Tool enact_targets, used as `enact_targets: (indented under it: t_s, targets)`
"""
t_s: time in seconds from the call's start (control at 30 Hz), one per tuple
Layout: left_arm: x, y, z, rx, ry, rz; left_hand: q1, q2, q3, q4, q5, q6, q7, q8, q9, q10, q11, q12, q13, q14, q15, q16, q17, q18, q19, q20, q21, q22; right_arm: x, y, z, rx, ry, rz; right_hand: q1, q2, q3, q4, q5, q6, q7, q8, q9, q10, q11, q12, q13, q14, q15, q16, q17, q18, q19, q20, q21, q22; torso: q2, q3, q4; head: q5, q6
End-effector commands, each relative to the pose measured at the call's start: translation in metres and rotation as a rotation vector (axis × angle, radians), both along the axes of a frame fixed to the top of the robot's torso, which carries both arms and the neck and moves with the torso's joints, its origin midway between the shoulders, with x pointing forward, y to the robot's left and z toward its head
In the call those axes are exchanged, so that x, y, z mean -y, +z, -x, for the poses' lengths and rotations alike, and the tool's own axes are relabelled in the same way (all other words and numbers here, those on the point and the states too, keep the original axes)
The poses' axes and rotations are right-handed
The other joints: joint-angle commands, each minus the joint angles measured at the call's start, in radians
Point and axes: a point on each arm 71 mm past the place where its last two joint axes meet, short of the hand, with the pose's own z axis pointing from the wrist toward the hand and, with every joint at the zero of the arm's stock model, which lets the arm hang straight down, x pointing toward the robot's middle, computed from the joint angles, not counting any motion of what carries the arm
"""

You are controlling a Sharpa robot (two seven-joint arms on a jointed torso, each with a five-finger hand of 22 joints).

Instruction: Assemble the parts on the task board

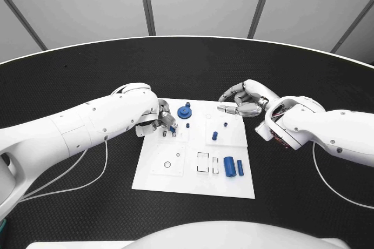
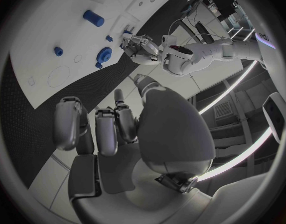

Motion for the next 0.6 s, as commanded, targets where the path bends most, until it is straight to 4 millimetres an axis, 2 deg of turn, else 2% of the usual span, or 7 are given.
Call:
enact_targets:
  t_s: [0.03, 0.17, 0.2, 0.6]
  targets:
    - [-0.0007, 0.0001, 0.0005, 0.000, 0.000, 0.003, 0.006, 0.014, 0.128, -0.118, -0.025, -0.019, -0.008, -0.006, -0.004, -0.001, 0.000, 0.005, 0.000, 0.059, 0.004, -0.004, 0.106, -0.012, 0.000, 0.006, -0.002, 0.001, 0.0000, 0.0000, 0.0000, 0.000, 0.000, 0.000, 0.005, -0.002, 0.008, 0.001, 0.006, -0.001, -0.001, 0.007, -0.002, 0.004, -0.001, 0.003, 0.091, 0.073, -0.010, -0.007, 0.123, 0.010, 0.002, -0.007, -0.006, 0.020, -0.001, -0.0005, -0.0003, 0.001, 0.001]
    - [-0.0017, 0.0000, 0.0020, -0.007, -0.001, 0.010, 0.008, 0.017, 0.130, -0.115, -0.054, -0.018, -0.008, -0.008, -0.005, 0.000, 0.000, 0.006, 0.000, 0.059, 0.005, -0.004, 0.107, -0.012, 0.000, 0.006, -0.003, 0.000, 0.0000, 0.0000, -0.0001, 0.000, 0.000, 0.000, 0.005, -0.002, 0.008, 0.001, 0.006, -0.001, -0.001, 0.007, -0.002, 0.004, -0.001, 0.003, 0.091, 0.073, -0.010, -0.007, 0.123, 0.010, 0.002, -0.007, -0.006, 0.020, -0.001, -0.0003, -0.0007, 0.002, 0.002]
    - [-0.0021, -0.0001, 0.0026, -0.011, -0.001, 0.013, 0.009, 0.020, 0.133, -0.114, -0.071, -0.018, -0.009, -0.009, -0.006, 0.000, 0.000, 0.007, -0.001, 0.059, 0.005, -0.004, 0.107, -0.012, 0.000, 0.006, -0.003, 0.000, -0.0001, 0.0000, -0.0001, 0.000, 0.000, 0.000, 0.005, -0.002, 0.008, 0.001, 0.006, -0.001, -0.001, 0.007, -0.002, 0.004, -0.001, 0.003, 0.091, 0.073, -0.010, -0.007, 0.123, 0.010, 0.002, -0.007, -0.006, 0.020, -0.001, -0.0006, -0.0007, 0.001, 0.002]
    - [-0.0085, -0.0010, 0.0098, -0.060, 0.002, 0.043, 0.013, 0.025, 0.142, -0.113, -0.088, -0.017, -0.009, -0.009, -0.006, 0.003, 0.000, 0.012, 0.005, 0.059, 0.004, -0.004, 0.107, -0.012, 0.000, 0.006, -0.003, 0.001, 0.0002, -0.0004, -0.0009, 0.001, 0.000, 0.001, 0.005, -0.002, 0.009, 0.001, 0.006, -0.001, -0.001, 0.007, -0.002, 0.004, -0.001, 0.003, 0.091, 0.073, -0.010, -0.007, 0.123, 0.010, 0.002, -0.007, -0.006, 0.020, -0.002, -0.0007, 0.0002, 0.002, 0.005]
